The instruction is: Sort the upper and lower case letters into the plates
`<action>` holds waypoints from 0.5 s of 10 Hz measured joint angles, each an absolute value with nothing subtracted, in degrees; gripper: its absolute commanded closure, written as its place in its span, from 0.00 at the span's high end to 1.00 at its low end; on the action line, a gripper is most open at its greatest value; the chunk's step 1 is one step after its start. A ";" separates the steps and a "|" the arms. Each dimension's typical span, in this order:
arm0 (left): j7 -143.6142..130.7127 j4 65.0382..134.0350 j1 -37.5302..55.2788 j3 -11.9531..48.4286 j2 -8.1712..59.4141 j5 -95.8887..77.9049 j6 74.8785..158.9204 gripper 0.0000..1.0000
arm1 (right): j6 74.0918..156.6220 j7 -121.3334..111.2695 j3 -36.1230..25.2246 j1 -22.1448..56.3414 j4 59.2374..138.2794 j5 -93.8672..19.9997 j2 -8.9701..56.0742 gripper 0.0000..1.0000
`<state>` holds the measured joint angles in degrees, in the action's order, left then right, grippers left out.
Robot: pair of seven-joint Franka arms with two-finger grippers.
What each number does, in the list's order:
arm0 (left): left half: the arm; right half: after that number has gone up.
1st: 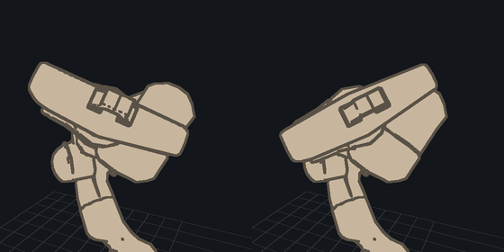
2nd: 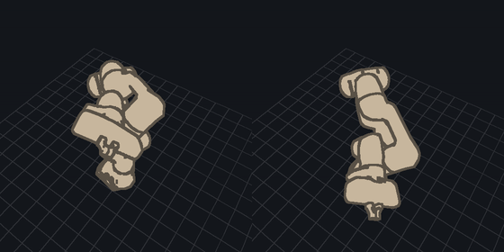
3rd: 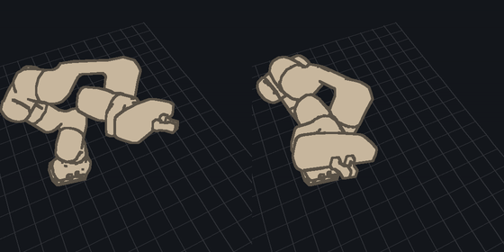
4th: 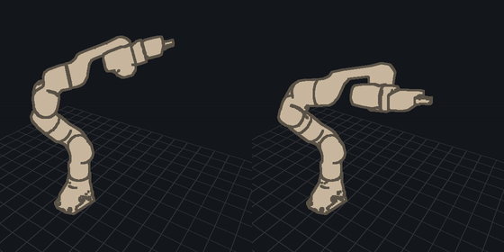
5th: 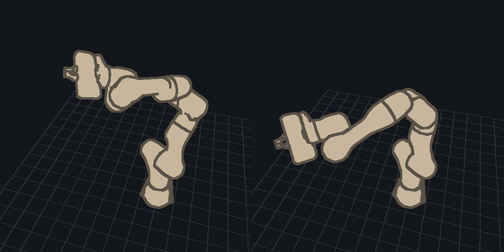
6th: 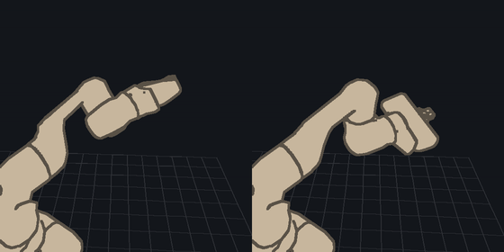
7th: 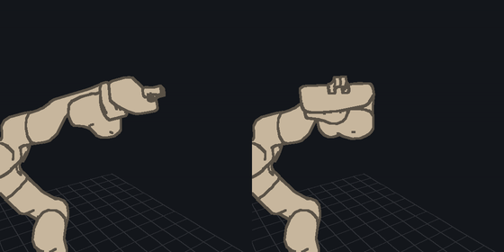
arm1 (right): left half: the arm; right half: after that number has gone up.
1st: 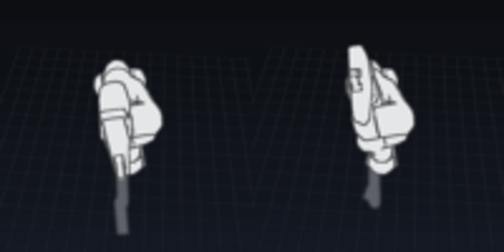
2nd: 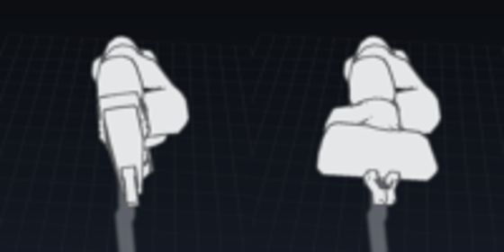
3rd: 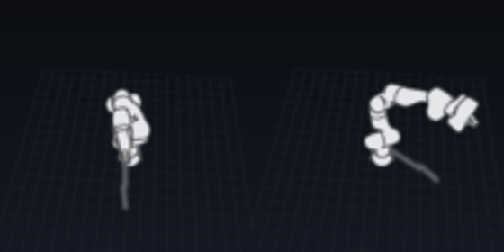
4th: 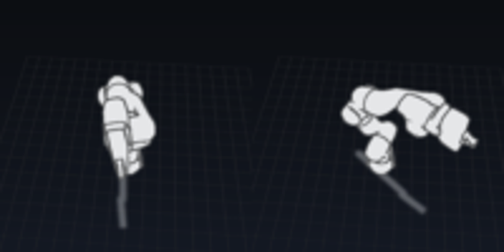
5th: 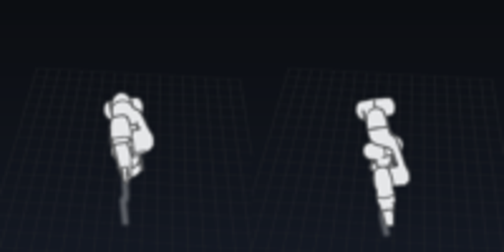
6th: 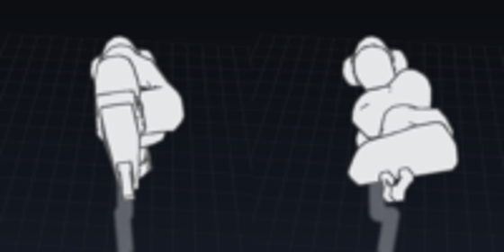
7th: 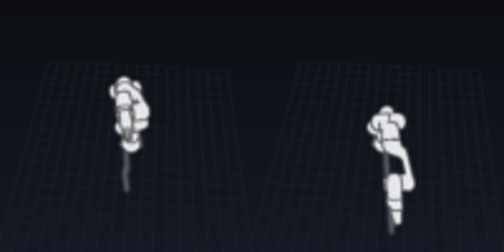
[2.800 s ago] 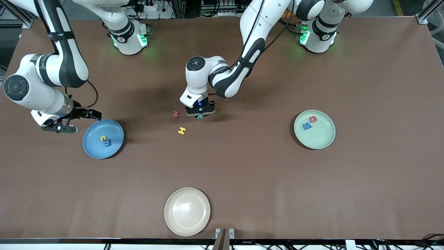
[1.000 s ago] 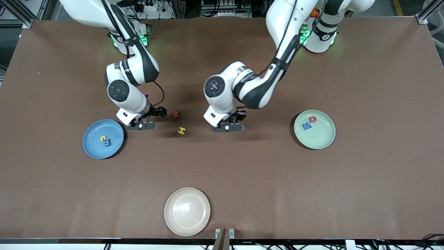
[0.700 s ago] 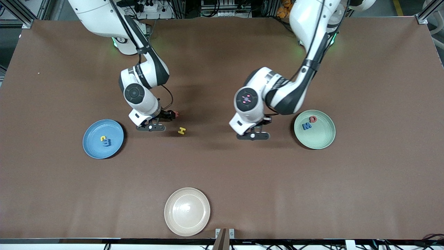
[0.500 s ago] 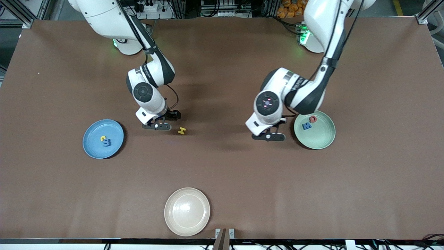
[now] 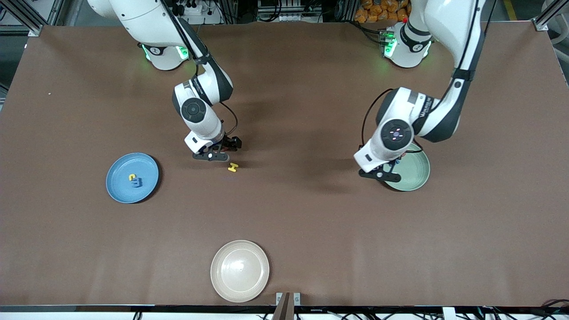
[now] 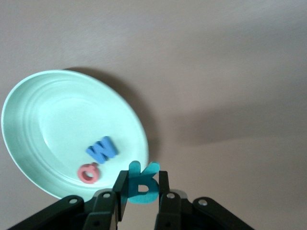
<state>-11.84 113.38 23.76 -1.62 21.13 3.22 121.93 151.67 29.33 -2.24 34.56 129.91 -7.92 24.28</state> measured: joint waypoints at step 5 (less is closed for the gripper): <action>-5.92 129.27 18.18 -1.59 17.61 3.22 138.49 0.22 | 152.47 29.69 -2.14 34.88 130.80 -7.94 23.80 0.00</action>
<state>-5.92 129.27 18.18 -1.59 17.61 3.22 138.49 152.47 29.69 -2.14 34.88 130.80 -7.94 23.80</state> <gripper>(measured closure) 0.709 0.145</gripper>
